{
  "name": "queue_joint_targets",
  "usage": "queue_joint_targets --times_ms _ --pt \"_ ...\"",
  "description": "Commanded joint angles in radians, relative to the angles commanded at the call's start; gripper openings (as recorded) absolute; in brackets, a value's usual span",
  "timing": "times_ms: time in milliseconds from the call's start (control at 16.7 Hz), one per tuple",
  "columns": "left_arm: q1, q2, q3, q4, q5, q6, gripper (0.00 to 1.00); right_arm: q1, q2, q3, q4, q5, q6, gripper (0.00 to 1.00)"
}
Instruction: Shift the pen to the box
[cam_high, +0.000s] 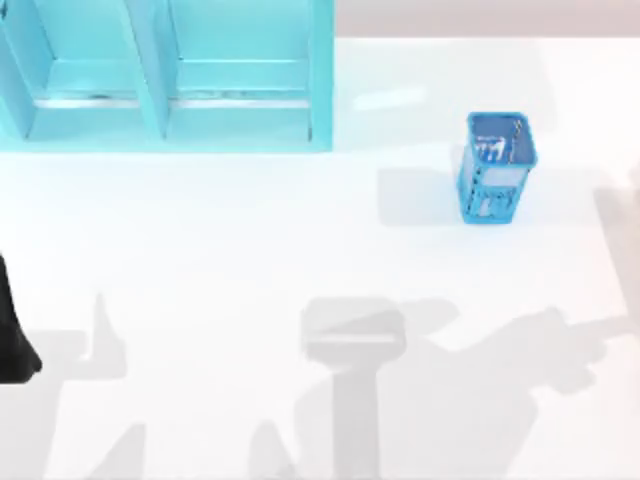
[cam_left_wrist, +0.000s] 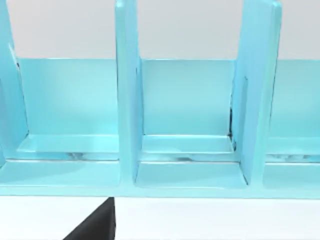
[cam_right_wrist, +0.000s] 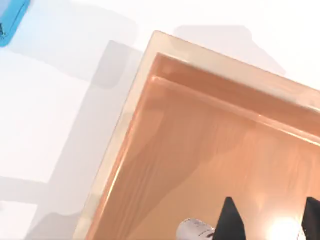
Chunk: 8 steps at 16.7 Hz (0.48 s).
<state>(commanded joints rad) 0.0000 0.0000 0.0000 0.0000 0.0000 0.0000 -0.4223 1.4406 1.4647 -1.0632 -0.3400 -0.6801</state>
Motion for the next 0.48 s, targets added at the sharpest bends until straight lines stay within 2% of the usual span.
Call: queue_joint_targets --times_ms 180,480 --pt "0.0 0.0 0.0 0.0 0.0 0.0 1.0 -0.033 -0.067 -0.058 -0.045 0.064 0.0 0.0" --pt "0.0 0.0 0.0 0.0 0.0 0.0 1.0 -0.027 -0.065 -0.06 -0.042 0.065 0.003 0.0"
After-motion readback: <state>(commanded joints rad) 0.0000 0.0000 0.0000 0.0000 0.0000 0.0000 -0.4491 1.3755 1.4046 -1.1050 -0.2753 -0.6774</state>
